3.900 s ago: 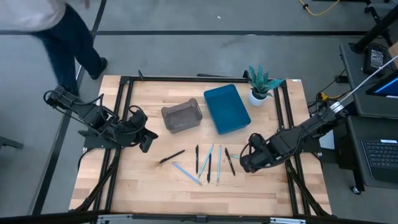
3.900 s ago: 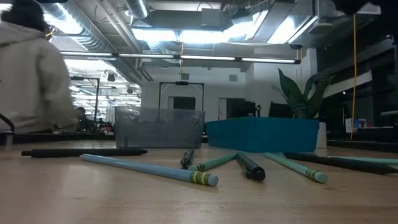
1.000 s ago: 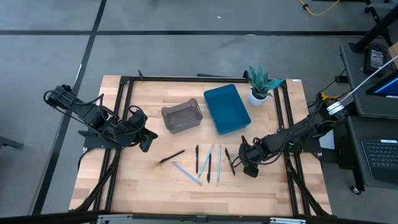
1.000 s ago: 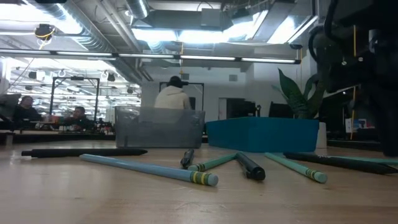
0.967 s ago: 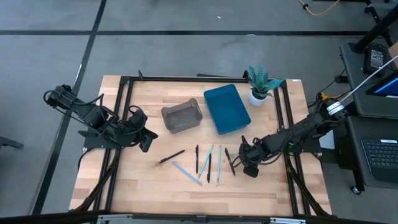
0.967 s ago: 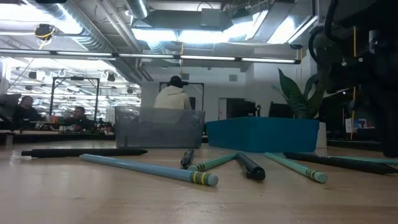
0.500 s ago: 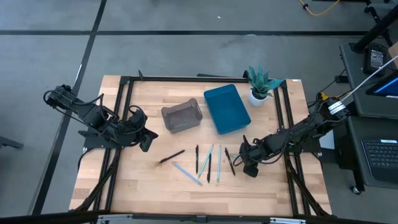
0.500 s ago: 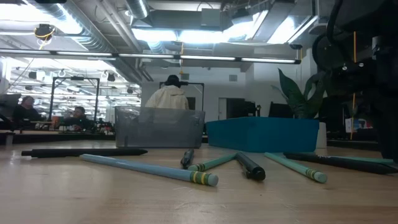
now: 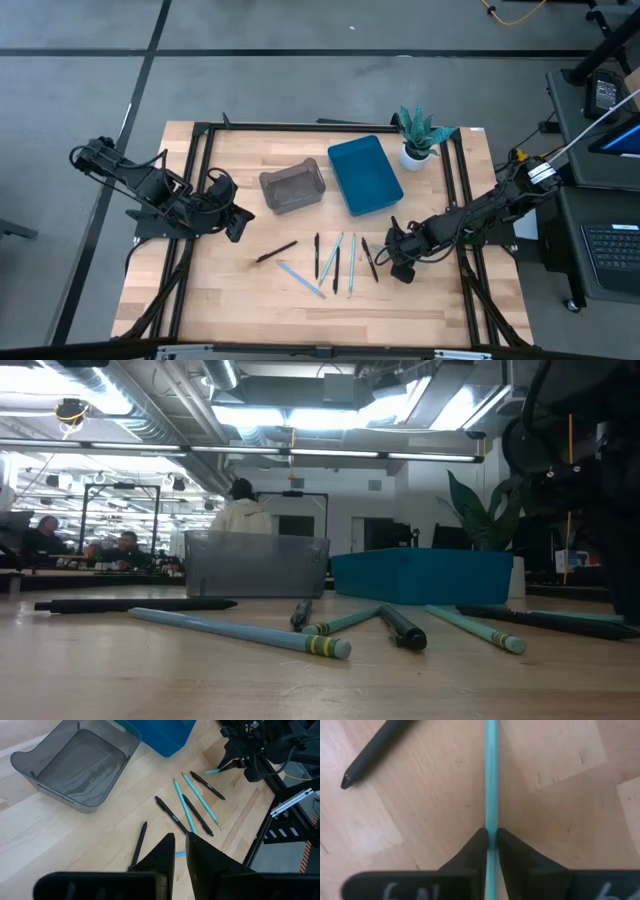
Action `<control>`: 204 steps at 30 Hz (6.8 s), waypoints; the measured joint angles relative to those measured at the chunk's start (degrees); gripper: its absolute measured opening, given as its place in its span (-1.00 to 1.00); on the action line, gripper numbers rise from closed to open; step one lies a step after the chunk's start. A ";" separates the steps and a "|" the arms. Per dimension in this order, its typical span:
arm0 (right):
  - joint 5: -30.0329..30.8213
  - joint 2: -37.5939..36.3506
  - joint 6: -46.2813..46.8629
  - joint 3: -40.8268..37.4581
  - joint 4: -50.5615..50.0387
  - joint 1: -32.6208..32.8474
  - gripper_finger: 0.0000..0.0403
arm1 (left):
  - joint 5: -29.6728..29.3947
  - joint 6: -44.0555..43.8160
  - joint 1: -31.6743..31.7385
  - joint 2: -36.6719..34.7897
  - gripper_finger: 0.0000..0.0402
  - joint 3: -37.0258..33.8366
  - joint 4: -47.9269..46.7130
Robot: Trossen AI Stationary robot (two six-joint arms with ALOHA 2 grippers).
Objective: Sort pens & pencils
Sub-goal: Put the right light blue colored pencil into the blue bin
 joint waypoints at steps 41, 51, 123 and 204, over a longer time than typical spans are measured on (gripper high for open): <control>-5.34 -0.50 -0.43 17.35 -19.99 -0.08 -0.84 | -0.02 0.00 0.00 0.00 -0.79 0.00 0.02; -1.22 -0.59 -4.92 26.54 -30.37 -3.69 -0.82 | -0.02 0.00 0.00 0.00 -0.79 0.00 0.02; -1.15 19.17 -42.17 41.00 -23.18 -51.28 -0.82 | 1.31 4.59 1.44 0.00 -0.79 0.00 -1.92; -4.16 20.26 10.66 40.28 -23.25 -15.77 -0.28 | 1.00 2.87 4.65 2.77 -0.79 0.00 -12.68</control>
